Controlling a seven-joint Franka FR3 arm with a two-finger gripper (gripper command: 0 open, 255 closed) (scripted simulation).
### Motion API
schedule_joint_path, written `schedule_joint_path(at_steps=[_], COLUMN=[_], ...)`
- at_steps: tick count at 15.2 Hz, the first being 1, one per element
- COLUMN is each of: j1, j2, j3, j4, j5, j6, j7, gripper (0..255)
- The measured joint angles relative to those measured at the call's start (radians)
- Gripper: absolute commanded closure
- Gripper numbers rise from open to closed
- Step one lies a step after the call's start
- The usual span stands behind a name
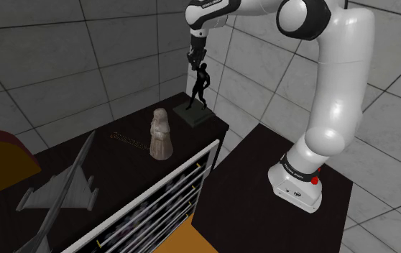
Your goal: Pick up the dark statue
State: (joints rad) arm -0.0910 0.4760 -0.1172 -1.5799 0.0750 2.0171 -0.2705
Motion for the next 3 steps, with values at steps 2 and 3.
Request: schedule_joint_path(at_steps=[2, 3], j1=[0.001, 0.0], j2=[-0.009, -0.014], j3=[0.0, -0.001], j4=[0.013, 0.015], j5=[-0.001, -0.002], j6=[-0.022, -0.028], j7=[0.002, 0.001], gripper=[255, 255])
